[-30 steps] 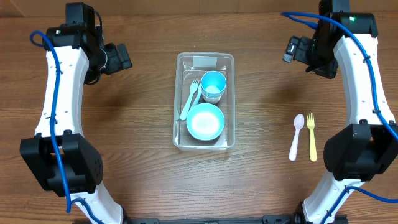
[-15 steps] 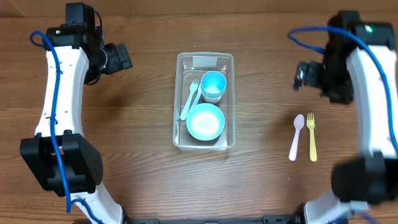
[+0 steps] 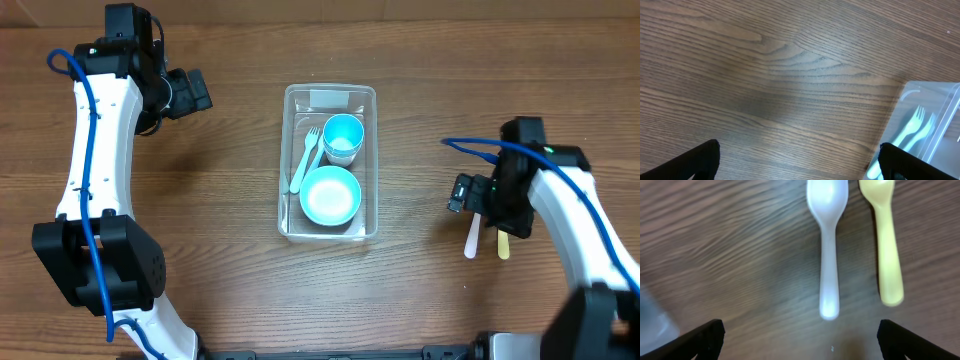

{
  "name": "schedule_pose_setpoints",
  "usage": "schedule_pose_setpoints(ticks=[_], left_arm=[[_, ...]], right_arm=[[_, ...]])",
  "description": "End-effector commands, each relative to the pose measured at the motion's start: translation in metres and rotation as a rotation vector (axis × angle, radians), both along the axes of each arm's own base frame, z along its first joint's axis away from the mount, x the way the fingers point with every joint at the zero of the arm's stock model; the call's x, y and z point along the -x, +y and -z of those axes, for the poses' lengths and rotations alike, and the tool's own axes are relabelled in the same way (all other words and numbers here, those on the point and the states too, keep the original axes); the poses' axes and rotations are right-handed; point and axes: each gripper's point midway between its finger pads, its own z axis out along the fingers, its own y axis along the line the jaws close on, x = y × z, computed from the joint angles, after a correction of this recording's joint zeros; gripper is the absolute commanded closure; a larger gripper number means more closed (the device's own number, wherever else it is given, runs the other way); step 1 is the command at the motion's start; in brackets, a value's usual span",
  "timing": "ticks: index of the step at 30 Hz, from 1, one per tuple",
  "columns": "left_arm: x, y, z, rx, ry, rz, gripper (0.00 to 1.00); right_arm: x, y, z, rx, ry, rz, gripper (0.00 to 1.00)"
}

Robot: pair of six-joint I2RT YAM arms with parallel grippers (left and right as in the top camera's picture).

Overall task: Pack container
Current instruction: 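Move right gripper down to the white spoon and grasp it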

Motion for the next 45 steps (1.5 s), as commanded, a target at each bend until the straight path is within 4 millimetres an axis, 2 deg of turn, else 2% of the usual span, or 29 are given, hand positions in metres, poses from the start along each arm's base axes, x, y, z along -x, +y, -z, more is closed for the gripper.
schedule_pose_setpoints(ticks=[1, 5, 10, 14, 20, 28, 30, 32, 38, 45], left_arm=[[-0.005, 0.0, -0.003, -0.007, -0.014, 0.015, 0.0], [-0.005, 0.0, -0.003, -0.007, -0.014, 0.015, 0.0], [-0.005, 0.0, -0.003, -0.007, -0.014, 0.015, 0.0], [-0.005, 0.0, -0.003, -0.007, -0.014, 0.015, 0.0], [-0.005, 0.0, -0.003, -0.007, -0.014, 0.015, 0.0], [-0.005, 0.0, -0.003, -0.007, -0.014, 0.015, 0.0], [-0.005, 0.0, -0.003, -0.007, -0.014, 0.015, 0.0], [-0.005, 0.0, -0.003, -0.007, -0.014, 0.015, 0.0], [-0.005, 0.0, -0.003, -0.007, -0.014, 0.015, 0.0], [-0.005, 0.001, -0.003, -0.007, -0.014, 0.015, 0.0]], right_arm=[[0.003, -0.012, 0.027, 0.06, 0.087, 0.024, 0.0], [-0.007, -0.013, 0.042, 0.061, 0.083, 0.045, 0.01], [-0.023, -0.014, 0.043, 0.065, 0.021, 0.039, 0.16], [-0.017, -0.013, 0.05, 0.063, 0.029, -0.016, 0.25], [-0.01, -0.013, 0.065, 0.063, 0.024, -0.071, 0.27], [-0.02, -0.014, 0.068, 0.068, -0.023, -0.085, 0.3], [-0.023, -0.014, 0.068, 0.07, -0.035, -0.085, 0.35], [-0.023, -0.016, 0.069, 0.079, -0.038, -0.085, 0.46], [-0.014, -0.023, 0.077, 0.122, -0.022, -0.084, 0.5], [-0.019, -0.025, 0.077, 0.135, -0.041, -0.083, 0.72]])
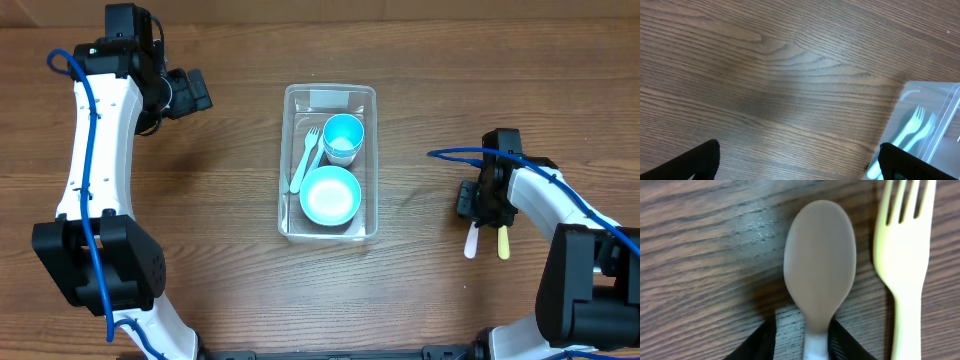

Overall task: Pack container
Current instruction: 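Move right gripper down to the white spoon and grasp it, then carry white spoon over the container and drop it into the bowl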

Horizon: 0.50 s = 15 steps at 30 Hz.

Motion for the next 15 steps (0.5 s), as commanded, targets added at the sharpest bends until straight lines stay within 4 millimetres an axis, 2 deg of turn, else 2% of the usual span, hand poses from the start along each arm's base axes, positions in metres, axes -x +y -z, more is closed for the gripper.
schedule_pose_setpoints(ticks=[1, 15], left_arm=[[-0.0053, 0.0005, -0.0032, -0.007, -0.014, 0.015, 0.0], [-0.0053, 0.0005, -0.0032, -0.007, -0.014, 0.015, 0.0]], right_arm=[[0.008, -0.0049, 0.0062, 0.023, 0.02, 0.004, 0.75], [-0.0003, -0.0037, -0.0003, 0.013, -0.002, 0.026, 0.91]])
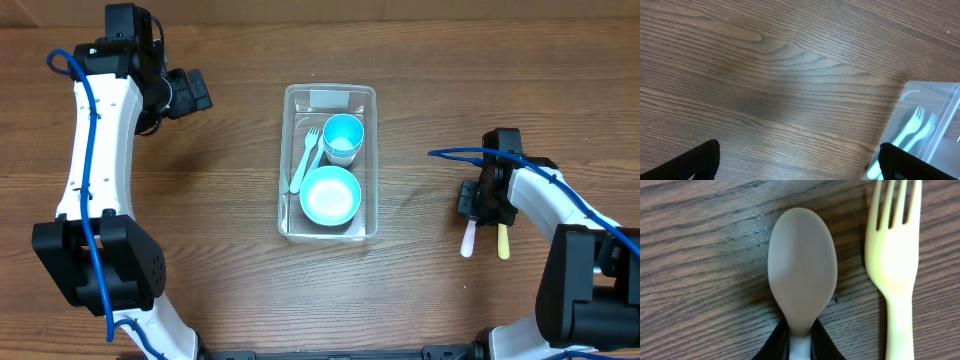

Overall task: Pack container
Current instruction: 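Carry white spoon over the container and drop it into the bowl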

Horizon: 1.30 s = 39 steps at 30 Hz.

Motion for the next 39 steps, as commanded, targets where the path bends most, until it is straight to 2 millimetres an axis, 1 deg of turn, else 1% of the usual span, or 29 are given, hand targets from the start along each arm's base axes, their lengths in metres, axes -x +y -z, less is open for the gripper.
schedule_pose_setpoints(ticks=[1, 5, 9, 12, 14, 17, 18, 19, 22, 25, 28, 32, 34, 37, 39], left_arm=[[-0.005, 0.0, -0.003, -0.007, -0.014, 0.015, 0.0], [-0.005, 0.0, -0.003, -0.007, -0.014, 0.015, 0.0], [-0.005, 0.0, -0.003, -0.007, -0.014, 0.015, 0.0], [-0.005, 0.0, -0.003, -0.007, -0.014, 0.015, 0.0], [-0.005, 0.0, -0.003, -0.007, -0.014, 0.015, 0.0], [-0.005, 0.0, -0.003, -0.007, -0.014, 0.015, 0.0], [-0.005, 0.0, -0.003, -0.007, -0.014, 0.015, 0.0], [-0.005, 0.0, -0.003, -0.007, -0.014, 0.015, 0.0], [-0.005, 0.0, -0.003, -0.007, -0.014, 0.015, 0.0], [-0.005, 0.001, -0.003, -0.007, -0.014, 0.015, 0.0], [-0.005, 0.0, -0.003, -0.007, -0.014, 0.015, 0.0], [-0.005, 0.0, -0.003, -0.007, -0.014, 0.015, 0.0], [-0.005, 0.0, -0.003, -0.007, -0.014, 0.015, 0.0], [-0.005, 0.001, -0.003, -0.007, -0.014, 0.015, 0.0], [-0.005, 0.0, -0.003, -0.007, -0.014, 0.015, 0.0]], right_arm=[[-0.001, -0.001, -0.001, -0.003, 0.0, 0.021, 0.91], [-0.007, 0.002, -0.009, -0.021, -0.009, 0.025, 0.91], [-0.018, 0.005, -0.024, -0.033, -0.025, 0.041, 0.91], [-0.033, 0.014, -0.047, -0.037, -0.044, 0.011, 0.91], [-0.046, 0.025, -0.071, -0.037, -0.066, -0.026, 0.91], [-0.064, 0.052, -0.113, -0.042, -0.115, -0.091, 0.91], [-0.07, 0.064, -0.13, -0.048, -0.14, -0.097, 0.91], [-0.073, 0.072, -0.141, -0.054, -0.156, -0.094, 0.91], [-0.078, 0.094, -0.172, -0.074, -0.199, -0.086, 0.91], [-0.076, 0.121, -0.202, -0.096, -0.234, -0.112, 0.91], [-0.073, 0.146, -0.217, -0.119, -0.26, -0.137, 0.91], [-0.069, 0.186, -0.222, -0.161, -0.296, -0.166, 0.91], [-0.069, 0.203, -0.225, -0.183, -0.323, -0.181, 0.91], [-0.069, 0.241, -0.233, -0.236, -0.386, -0.235, 0.9], [-0.069, 0.259, -0.238, -0.257, -0.425, -0.252, 0.9]])
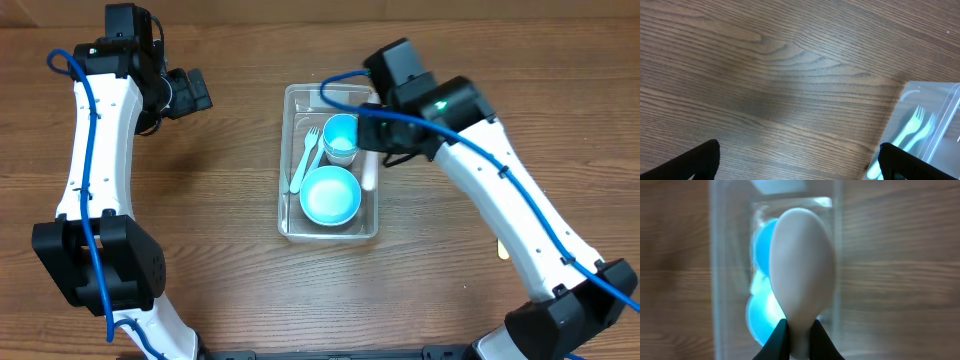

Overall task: Pack container
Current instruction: 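Carry white spoon over the container and drop it into the bowl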

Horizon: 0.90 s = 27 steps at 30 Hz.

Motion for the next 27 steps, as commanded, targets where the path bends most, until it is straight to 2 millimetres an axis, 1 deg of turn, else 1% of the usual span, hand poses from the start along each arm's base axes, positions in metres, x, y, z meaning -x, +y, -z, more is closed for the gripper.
schedule_pose_setpoints(ticks=[1, 2, 4, 6, 8, 10, 13, 16, 20, 27], left_arm=[[-0.005, 0.0, -0.003, -0.007, -0.015, 0.015, 0.0], [-0.005, 0.0, -0.003, -0.007, -0.015, 0.015, 0.0], [-0.005, 0.0, -0.003, -0.007, -0.015, 0.015, 0.0], [-0.005, 0.0, -0.003, -0.007, -0.015, 0.015, 0.0], [-0.005, 0.0, -0.003, -0.007, -0.015, 0.015, 0.0], [-0.005, 0.001, -0.003, -0.007, -0.015, 0.015, 0.0], [-0.005, 0.001, -0.003, -0.007, -0.015, 0.015, 0.0], [-0.005, 0.0, -0.003, -0.007, -0.015, 0.015, 0.0], [-0.005, 0.0, -0.003, -0.007, -0.015, 0.015, 0.0], [-0.005, 0.0, -0.003, -0.007, -0.015, 0.015, 0.0]], right_arm=[[0.0, 0.031, -0.02, -0.059, -0.078, -0.005, 0.9], [0.001, 0.042, -0.023, -0.071, -0.098, -0.025, 0.9], [0.001, 0.056, -0.025, -0.089, -0.122, -0.051, 0.9], [0.0, 0.07, -0.024, -0.096, -0.141, -0.072, 0.9], [-0.002, 0.079, -0.017, -0.096, -0.142, -0.086, 0.9], [-0.007, 0.088, -0.001, -0.082, -0.124, -0.094, 0.9], [-0.019, 0.097, 0.022, -0.064, -0.11, -0.099, 0.9], [-0.026, 0.104, 0.034, -0.068, -0.107, -0.102, 0.9], [-0.031, 0.11, 0.042, -0.074, -0.111, -0.104, 0.9], [-0.032, 0.11, 0.041, -0.074, -0.115, -0.107, 0.9]])
